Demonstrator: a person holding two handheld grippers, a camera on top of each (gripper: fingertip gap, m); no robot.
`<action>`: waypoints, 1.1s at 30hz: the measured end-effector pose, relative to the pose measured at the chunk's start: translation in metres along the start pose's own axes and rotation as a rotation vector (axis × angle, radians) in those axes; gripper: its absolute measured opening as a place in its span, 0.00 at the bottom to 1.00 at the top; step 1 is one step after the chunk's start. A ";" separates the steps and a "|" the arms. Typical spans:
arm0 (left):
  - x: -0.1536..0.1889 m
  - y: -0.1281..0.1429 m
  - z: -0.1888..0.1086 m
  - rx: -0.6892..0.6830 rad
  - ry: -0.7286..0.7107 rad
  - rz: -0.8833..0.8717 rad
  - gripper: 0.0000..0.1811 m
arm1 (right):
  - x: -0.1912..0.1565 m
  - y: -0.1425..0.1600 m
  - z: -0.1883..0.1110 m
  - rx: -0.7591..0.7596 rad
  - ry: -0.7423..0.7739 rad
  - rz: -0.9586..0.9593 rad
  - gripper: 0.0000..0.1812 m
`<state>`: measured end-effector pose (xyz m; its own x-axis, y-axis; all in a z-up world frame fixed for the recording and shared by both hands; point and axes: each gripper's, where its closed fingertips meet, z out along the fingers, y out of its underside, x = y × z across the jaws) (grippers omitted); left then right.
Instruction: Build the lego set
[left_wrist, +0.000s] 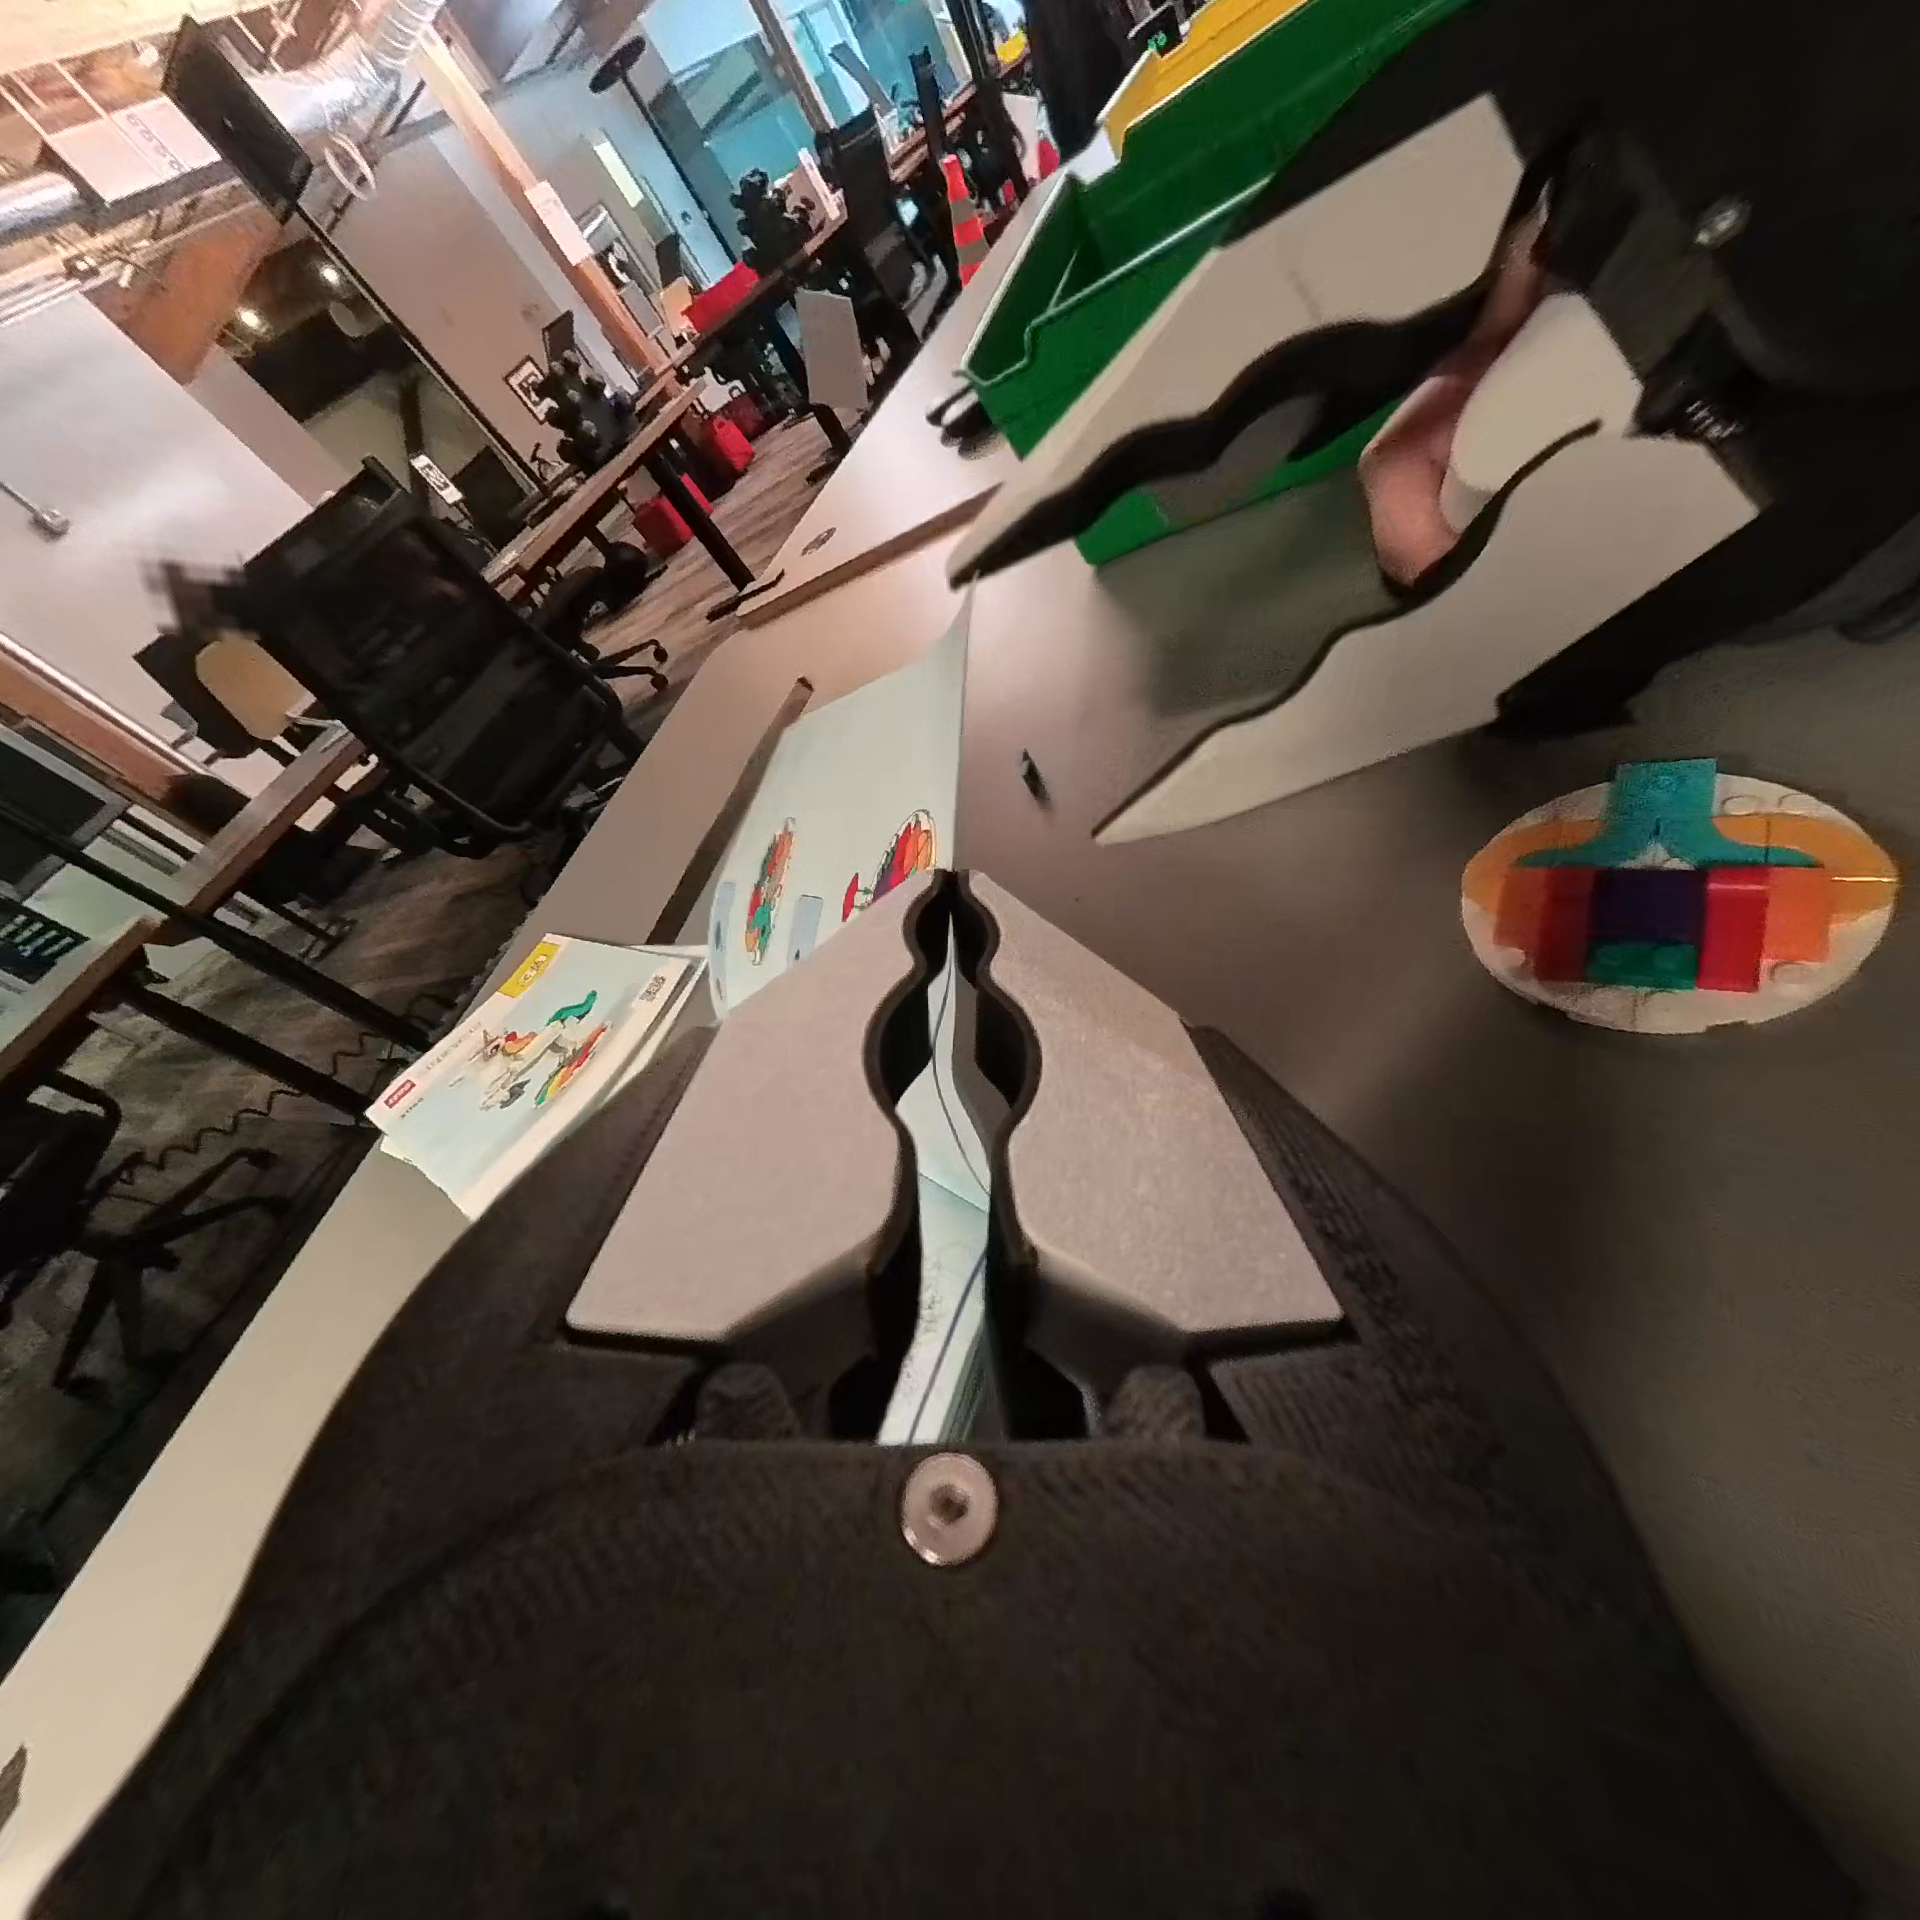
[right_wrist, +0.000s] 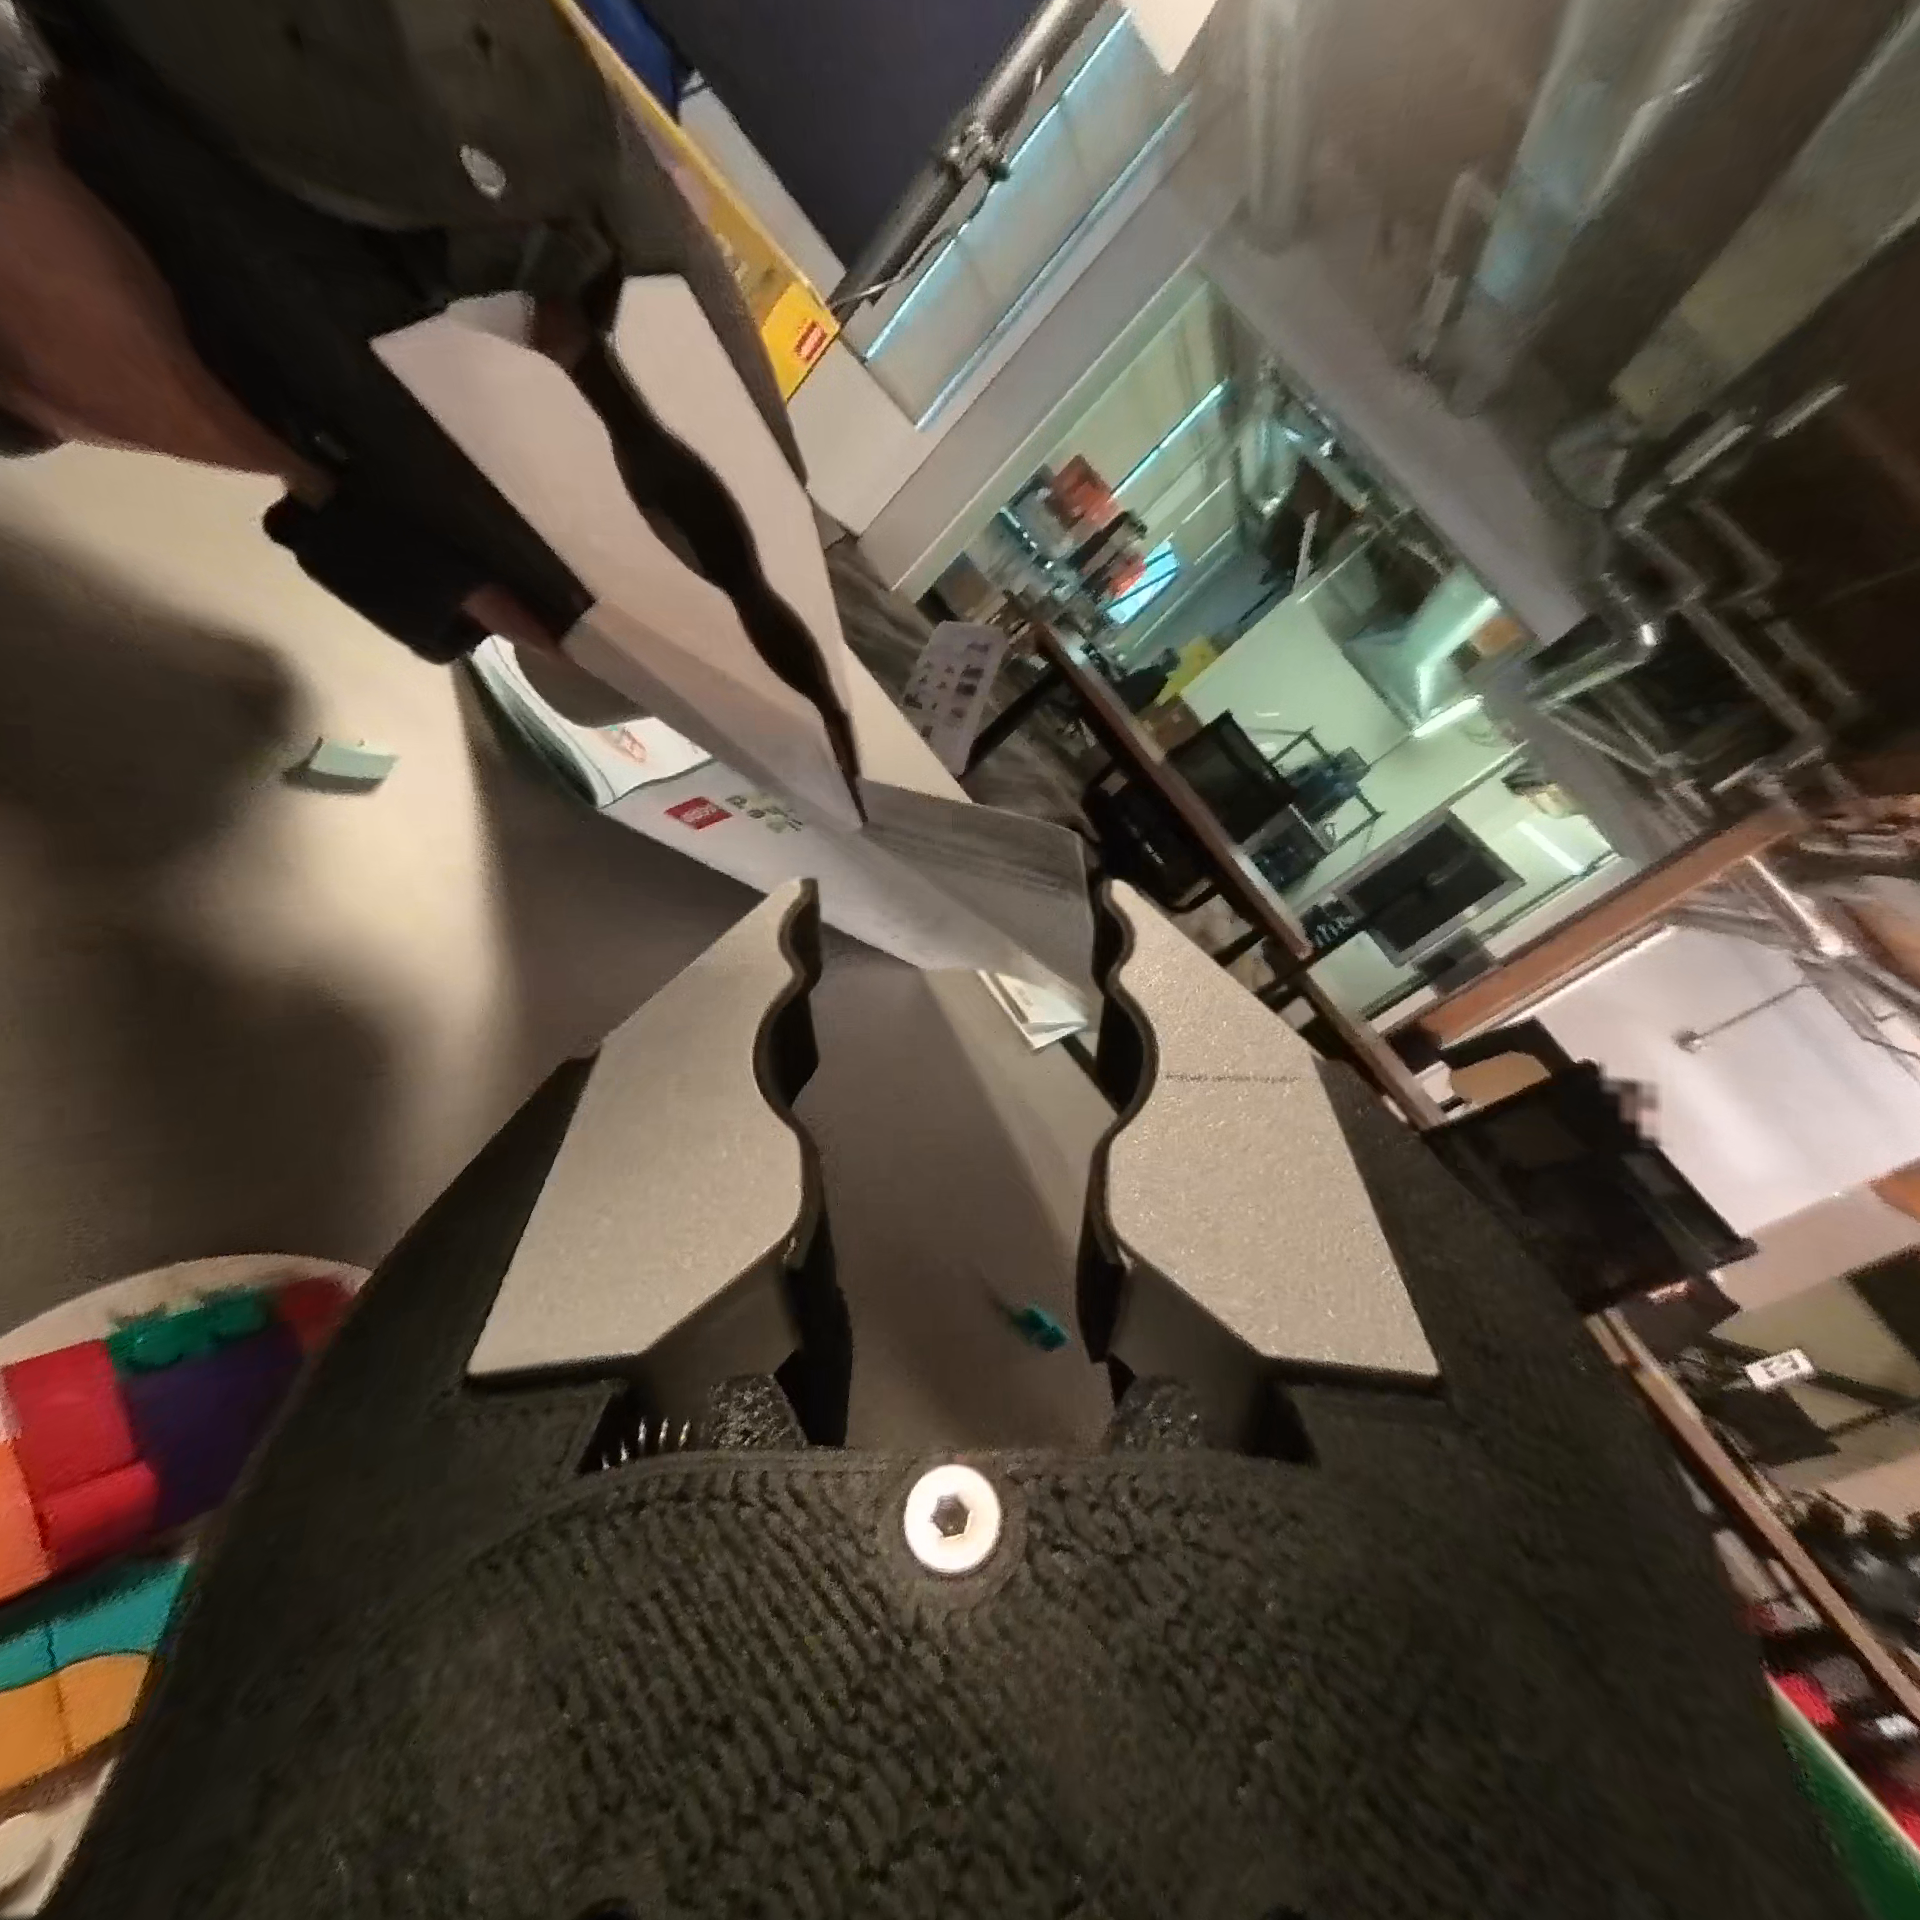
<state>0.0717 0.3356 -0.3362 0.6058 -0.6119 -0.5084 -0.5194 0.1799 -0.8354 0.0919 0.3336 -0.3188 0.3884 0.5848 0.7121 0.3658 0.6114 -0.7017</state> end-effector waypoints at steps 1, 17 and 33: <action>0.000 -0.001 0.000 0.003 -0.004 0.005 0.00 | -0.001 0.000 0.000 -0.002 -0.005 -0.006 0.28; 0.001 0.000 -0.001 -0.002 -0.004 -0.006 0.00 | 0.001 -0.002 -0.003 0.006 0.017 -0.033 0.26; 0.000 0.001 -0.001 0.000 -0.007 -0.014 0.00 | 0.000 -0.004 -0.004 0.017 0.012 -0.035 0.24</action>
<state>0.0706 0.3345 -0.3368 0.6173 -0.6091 -0.4980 -0.5109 0.1710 -0.8425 0.0940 0.3289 -0.3161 0.3861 0.5565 0.7357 0.3649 0.6403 -0.6759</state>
